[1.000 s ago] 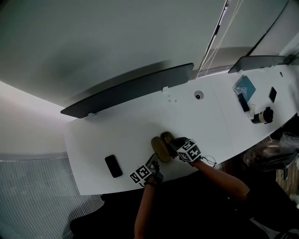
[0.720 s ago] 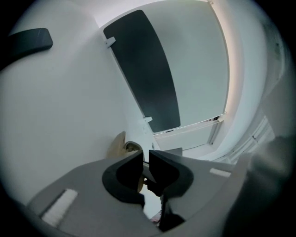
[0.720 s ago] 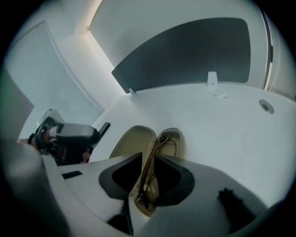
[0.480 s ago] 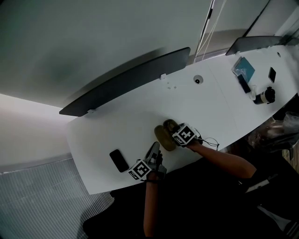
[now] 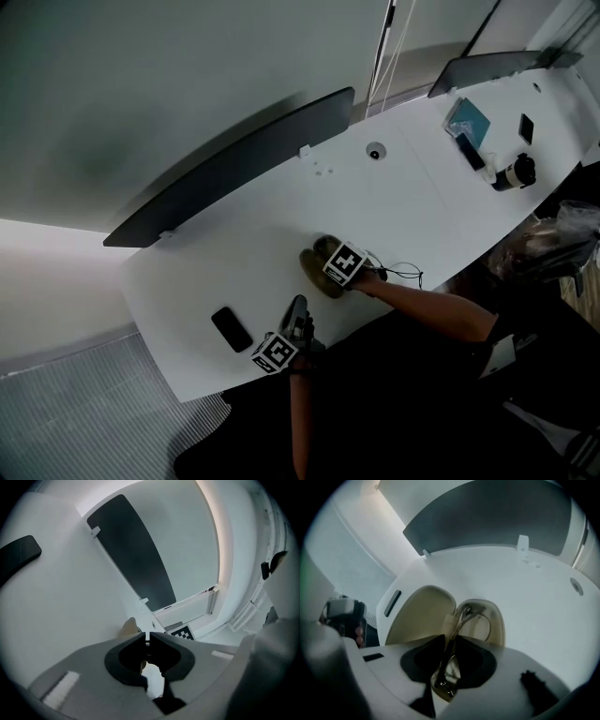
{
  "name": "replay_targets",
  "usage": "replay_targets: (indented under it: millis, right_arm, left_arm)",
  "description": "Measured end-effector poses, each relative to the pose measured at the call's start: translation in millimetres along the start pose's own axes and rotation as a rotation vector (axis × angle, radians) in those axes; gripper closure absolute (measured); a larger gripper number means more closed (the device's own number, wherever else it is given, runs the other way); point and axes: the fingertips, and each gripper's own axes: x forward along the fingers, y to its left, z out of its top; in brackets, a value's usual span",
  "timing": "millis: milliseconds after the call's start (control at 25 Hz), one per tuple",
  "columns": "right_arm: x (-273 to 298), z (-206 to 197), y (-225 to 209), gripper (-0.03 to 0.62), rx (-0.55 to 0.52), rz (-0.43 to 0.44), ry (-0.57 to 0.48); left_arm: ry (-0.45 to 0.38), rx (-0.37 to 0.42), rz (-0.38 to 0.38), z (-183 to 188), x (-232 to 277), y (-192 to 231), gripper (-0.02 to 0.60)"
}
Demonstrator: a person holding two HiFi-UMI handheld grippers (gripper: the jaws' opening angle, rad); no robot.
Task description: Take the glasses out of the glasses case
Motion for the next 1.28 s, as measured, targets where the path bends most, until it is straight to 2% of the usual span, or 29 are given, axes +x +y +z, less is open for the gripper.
replay_targets:
  millis: [160, 320, 480, 560, 640, 760, 880, 960, 1040, 1160, 1200, 1280]
  right_arm:
    - [-1.9, -2.4, -1.7, 0.543, 0.102, 0.086, -0.038]
    - [-9.5, -5.0, -4.3, 0.571, 0.24, 0.186, -0.113]
    - [-35.9, -3.6, -0.1, 0.572, 0.271, 0.268, -0.175]
    - [-58.2, 5.4, 11.8, 0.572, 0.288, 0.378, -0.244]
    - [-85.8, 14.1, 28.6, 0.572, 0.271, 0.508, -0.303]
    - [-128.3, 13.1, 50.2, 0.572, 0.205, 0.621, -0.342]
    - [-171.4, 9.9, 65.5, 0.572, 0.278, 0.825, -0.402]
    - [-198.2, 6.7, 74.1, 0.572, 0.311, 0.978, -0.423]
    - [-218.3, 0.5, 81.6, 0.572, 0.308, 1.104, -0.427]
    - [-236.1, -5.9, 90.6, 0.572, 0.285, 1.247, -0.395]
    - [-238.5, -7.2, 93.4, 0.572, 0.279, 1.279, -0.371]
    - [-237.9, -10.0, 98.9, 0.572, 0.263, 1.312, -0.318]
  left_arm:
    - [-0.002, -0.016, -0.034, 2.0, 4.0, -13.6, 0.554]
    - [0.013, 0.008, -0.02, 4.1, 10.4, -9.7, 0.554]
    - [0.071, 0.03, -0.026, -0.1, 25.3, -17.9, 0.553]
    - [0.083, 0.034, -0.055, 1.5, 33.3, -27.0, 0.552]
    - [0.081, 0.048, -0.117, 5.7, 42.5, -41.6, 0.542]
    - [0.106, 0.044, -0.273, 4.7, 52.7, -75.8, 0.477]
    - [0.152, 0.031, -0.43, 0.2, 59.8, -106.5, 0.382]
    - [0.156, 0.025, -0.5, 0.3, 63.7, -121.4, 0.344]
    - [0.152, 0.015, -0.575, -1.4, 63.7, -136.2, 0.302]
    - [0.167, -0.01, -0.718, -8.2, 60.2, -162.3, 0.291]
    - [0.175, -0.017, -0.747, -10.9, 60.3, -168.8, 0.291]
    - [0.189, -0.031, -0.758, -16.4, 62.0, -175.0, 0.296]
